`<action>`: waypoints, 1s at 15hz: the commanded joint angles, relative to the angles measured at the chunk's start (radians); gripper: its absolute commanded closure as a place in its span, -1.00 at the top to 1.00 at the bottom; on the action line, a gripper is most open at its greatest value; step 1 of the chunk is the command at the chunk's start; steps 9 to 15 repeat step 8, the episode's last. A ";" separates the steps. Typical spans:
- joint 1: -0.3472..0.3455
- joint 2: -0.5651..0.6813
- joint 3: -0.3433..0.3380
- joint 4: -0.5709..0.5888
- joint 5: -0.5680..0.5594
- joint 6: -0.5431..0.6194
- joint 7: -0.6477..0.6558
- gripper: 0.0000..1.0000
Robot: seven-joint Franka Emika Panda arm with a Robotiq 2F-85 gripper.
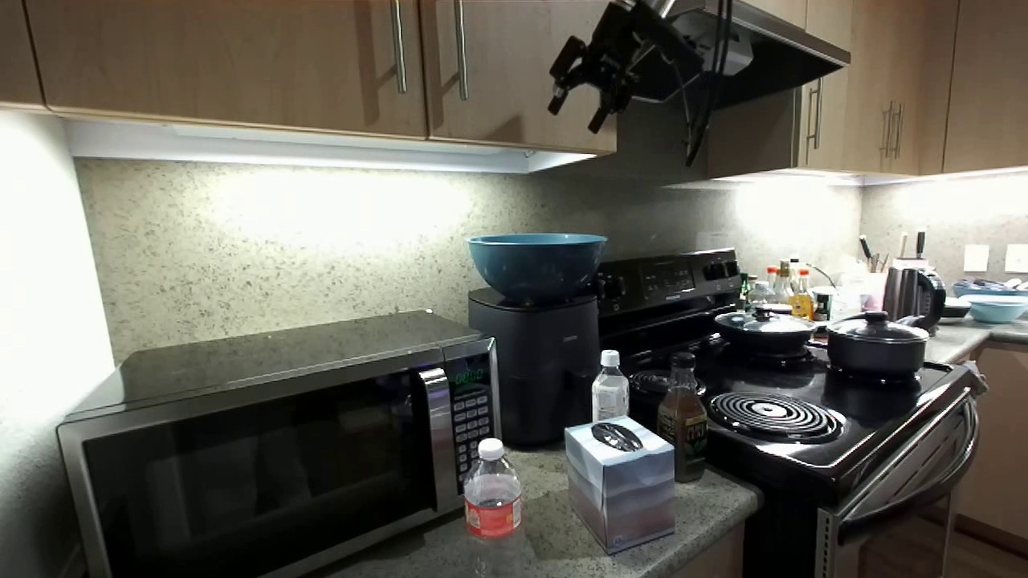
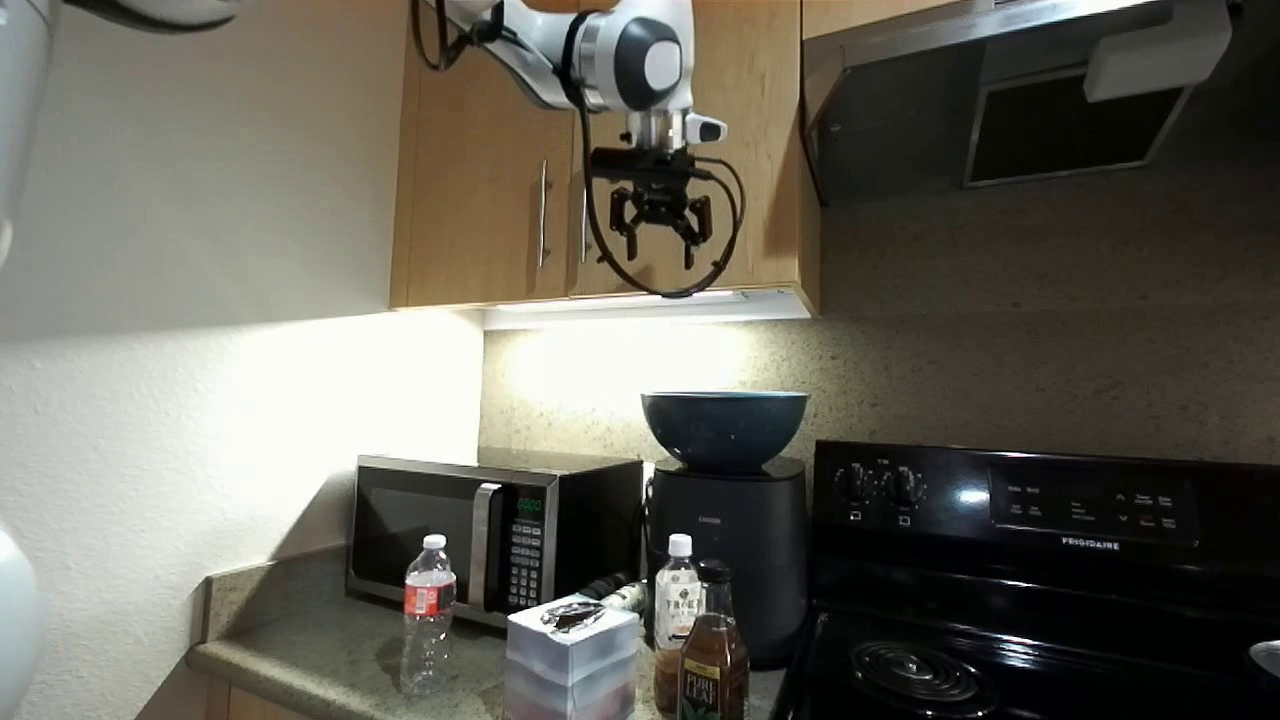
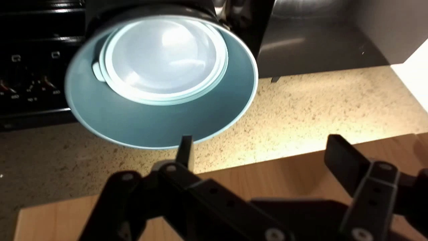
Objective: Close the drawer
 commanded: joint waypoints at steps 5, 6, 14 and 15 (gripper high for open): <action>-0.020 -0.091 -0.041 -0.002 0.005 -0.221 -0.022 1.00; -0.020 -0.088 -0.040 -0.002 0.005 -0.219 -0.022 1.00; -0.018 -0.076 -0.035 -0.002 0.005 -0.217 -0.022 1.00; -0.018 -0.076 -0.035 -0.002 0.005 -0.217 -0.022 1.00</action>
